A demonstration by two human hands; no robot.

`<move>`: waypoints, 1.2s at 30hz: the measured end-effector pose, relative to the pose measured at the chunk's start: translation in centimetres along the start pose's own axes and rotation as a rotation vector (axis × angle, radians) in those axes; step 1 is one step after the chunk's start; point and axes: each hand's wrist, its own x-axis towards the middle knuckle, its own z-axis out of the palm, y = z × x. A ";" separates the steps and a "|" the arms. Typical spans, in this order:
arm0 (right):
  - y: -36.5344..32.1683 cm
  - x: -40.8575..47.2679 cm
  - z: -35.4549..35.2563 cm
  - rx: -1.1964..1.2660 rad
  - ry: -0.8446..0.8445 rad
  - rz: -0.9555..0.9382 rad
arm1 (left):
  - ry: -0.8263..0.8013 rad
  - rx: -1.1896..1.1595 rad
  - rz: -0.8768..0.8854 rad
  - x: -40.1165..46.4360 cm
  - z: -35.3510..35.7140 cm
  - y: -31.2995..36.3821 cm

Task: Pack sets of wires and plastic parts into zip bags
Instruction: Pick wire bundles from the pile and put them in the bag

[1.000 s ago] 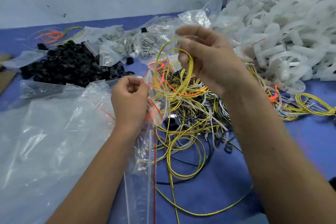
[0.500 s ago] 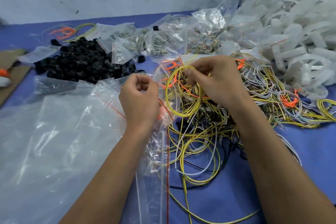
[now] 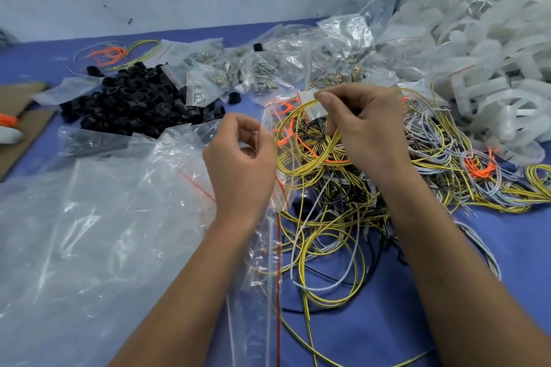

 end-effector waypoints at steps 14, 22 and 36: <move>-1.3 -2.2 4.4 -0.060 -0.295 0.008 | 0.136 -0.023 0.092 0.1 -0.1 0.6; -1.7 -2.8 5.4 0.111 -0.104 0.078 | 0.112 -0.045 0.172 -0.7 0.3 1.3; -1.6 -2.4 4.1 0.443 -0.529 0.161 | 0.047 -0.156 0.202 -0.9 -0.1 2.2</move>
